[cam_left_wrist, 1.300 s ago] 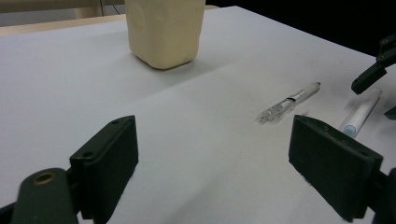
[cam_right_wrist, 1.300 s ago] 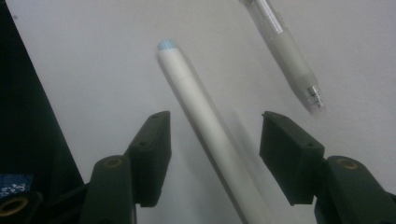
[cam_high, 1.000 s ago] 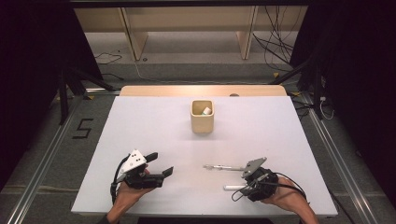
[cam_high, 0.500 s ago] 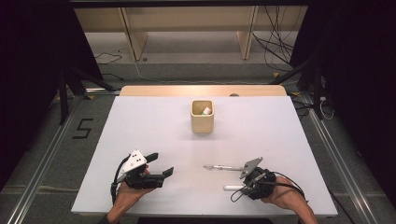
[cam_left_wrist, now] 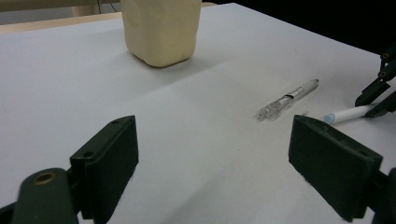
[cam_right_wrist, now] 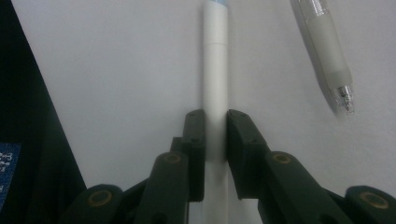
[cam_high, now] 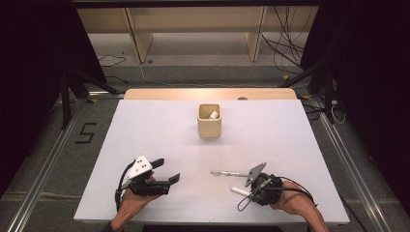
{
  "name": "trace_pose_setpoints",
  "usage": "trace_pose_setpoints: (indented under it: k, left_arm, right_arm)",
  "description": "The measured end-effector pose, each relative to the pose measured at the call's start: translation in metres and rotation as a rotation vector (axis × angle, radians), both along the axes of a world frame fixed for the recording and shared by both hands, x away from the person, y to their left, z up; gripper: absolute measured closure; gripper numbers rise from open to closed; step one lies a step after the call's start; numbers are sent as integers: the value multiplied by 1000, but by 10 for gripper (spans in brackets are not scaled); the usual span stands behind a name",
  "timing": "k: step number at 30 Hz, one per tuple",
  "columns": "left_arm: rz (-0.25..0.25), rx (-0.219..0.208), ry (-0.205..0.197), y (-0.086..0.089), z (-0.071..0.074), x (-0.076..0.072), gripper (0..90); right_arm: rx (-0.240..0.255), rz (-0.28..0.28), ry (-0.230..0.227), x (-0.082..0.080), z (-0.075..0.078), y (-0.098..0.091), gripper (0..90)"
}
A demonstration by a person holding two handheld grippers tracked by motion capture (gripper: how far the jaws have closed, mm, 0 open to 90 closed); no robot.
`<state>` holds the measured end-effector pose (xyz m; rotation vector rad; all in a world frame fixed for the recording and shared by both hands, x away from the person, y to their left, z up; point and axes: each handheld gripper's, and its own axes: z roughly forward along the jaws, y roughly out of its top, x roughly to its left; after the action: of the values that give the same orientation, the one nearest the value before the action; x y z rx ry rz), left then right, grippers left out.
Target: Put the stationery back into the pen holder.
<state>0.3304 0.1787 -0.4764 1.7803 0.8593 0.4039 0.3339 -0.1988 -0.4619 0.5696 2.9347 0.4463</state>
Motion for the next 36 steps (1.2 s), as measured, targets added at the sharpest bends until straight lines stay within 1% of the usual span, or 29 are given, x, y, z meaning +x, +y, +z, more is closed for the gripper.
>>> trace_pose_setpoints:
  k: [4, 7, 11, 12, 16, 20, 21, 23, 25, 27, 30, 31, 33, 36]
  left_arm:
    - [1, 0, 2, 0, 0, 0, 155]
    - [0, -3, 5, 0, 0, 0, 156]
    - [1, -13, 14, 0, 0, 1, 156]
    - [0, -14, 16, 0, 0, 1, 156]
    - [2, -13, 11, -1, 1, 1, 155]
    - [-5, -38, 20, -3, 3, 2, 156]
    - [-10, -41, 21, -5, 4, 2, 156]
    - [-24, -46, 23, -9, 5, 2, 156]
    - [-40, -50, 30, -13, 7, 2, 156]
    - [-51, -67, 42, -18, 9, 2, 156]
    - [-70, -113, 72, -25, 13, 4, 157]
    - [-71, -123, 80, -28, 15, 5, 158]
    - [-69, -130, 97, -32, 18, 8, 159]
    - [-69, -167, 127, -37, 21, 14, 161]
  right_arm:
    - [-5, 3, -2, -1, 1, 1, 785]
    - [-7, 15, -23, -2, 1, 1, 787]
    - [37, -14, -44, 0, 6, -2, 788]
    - [54, -21, -48, 0, 9, -3, 788]
    - [158, -51, -80, 1, 18, -8, 788]
    - [264, -84, -124, 1, 29, -8, 789]
    - [296, -94, -142, 1, 31, -8, 788]
    - [352, -115, -161, 2, 36, -8, 789]
    - [399, -132, -181, 3, 39, -6, 788]
    - [445, -147, -198, 3, 42, -4, 789]
    - [492, -165, -235, 4, 45, 0, 789]
    - [510, -173, -241, 4, 45, 2, 789]
    - [535, -187, -264, 5, 46, 6, 788]
    - [564, -201, -293, 5, 46, 13, 788]
